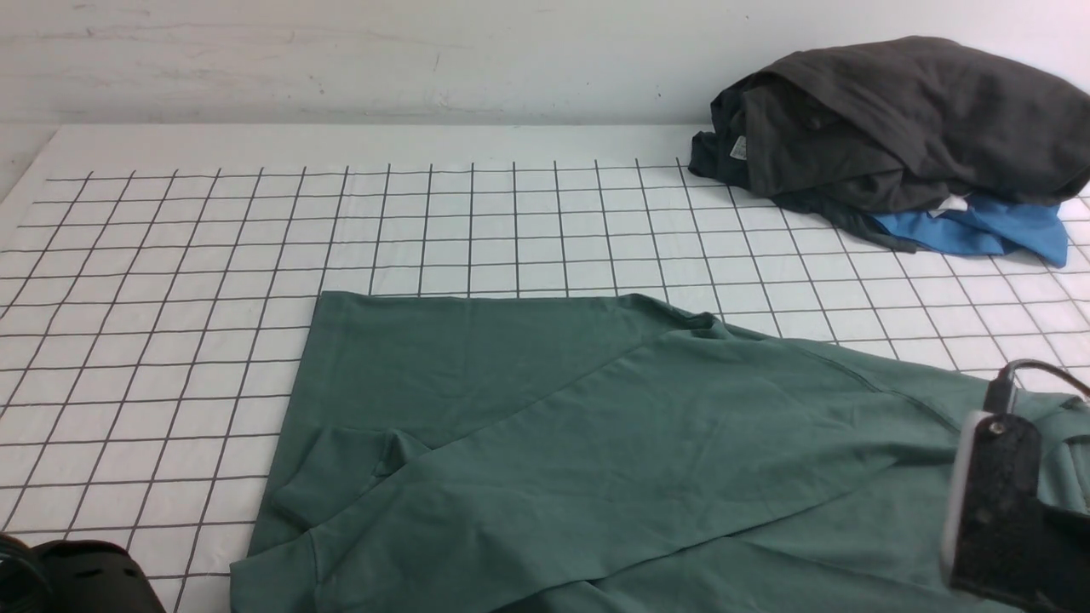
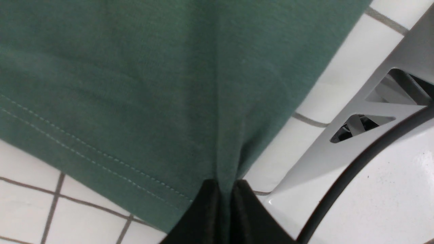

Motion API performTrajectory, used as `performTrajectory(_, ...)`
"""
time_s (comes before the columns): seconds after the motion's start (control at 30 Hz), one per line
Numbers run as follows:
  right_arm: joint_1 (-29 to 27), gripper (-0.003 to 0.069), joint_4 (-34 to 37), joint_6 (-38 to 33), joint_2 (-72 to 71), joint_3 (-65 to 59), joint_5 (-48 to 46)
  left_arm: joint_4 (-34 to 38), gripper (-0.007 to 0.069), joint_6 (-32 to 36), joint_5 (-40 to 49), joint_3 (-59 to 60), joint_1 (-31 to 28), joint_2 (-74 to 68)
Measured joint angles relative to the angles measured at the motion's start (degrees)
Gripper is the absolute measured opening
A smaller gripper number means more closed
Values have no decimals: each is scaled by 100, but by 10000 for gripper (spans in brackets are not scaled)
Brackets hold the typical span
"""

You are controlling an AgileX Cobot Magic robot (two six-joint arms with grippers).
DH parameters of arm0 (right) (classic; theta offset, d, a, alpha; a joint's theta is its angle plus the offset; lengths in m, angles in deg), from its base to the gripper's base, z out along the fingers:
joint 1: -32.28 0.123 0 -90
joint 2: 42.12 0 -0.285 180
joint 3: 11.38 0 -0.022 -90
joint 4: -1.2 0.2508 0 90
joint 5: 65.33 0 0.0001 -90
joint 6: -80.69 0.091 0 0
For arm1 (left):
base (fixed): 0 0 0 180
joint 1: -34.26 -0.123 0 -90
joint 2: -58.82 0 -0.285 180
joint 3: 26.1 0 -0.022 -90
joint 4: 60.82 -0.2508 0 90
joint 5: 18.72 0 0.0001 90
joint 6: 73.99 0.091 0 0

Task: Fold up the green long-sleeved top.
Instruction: Use both arms simultaneously to clamp the lower edge of the clothing fabric

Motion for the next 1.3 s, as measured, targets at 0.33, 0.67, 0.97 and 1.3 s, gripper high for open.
performTrajectory(0.33, 0, 572, -869, -19, 0, -1083, 625, -4, 13, 12, 0, 0, -2, 0)
performTrajectory(0.67, 0, 572, -1902, -12, 0, -2208, 2177, -4, 13, 17, 0, 0, -2, 0)
performTrajectory(0.97, 0, 523, -2367, 31, 849, -2196, 2849, -4, 13, 17, 0, 0, -8, 0)
performTrajectory(1.3, 0, 209, -2335, 31, 1092, -1822, 2716, -4, 13, 17, 0, 0, -8, 0)
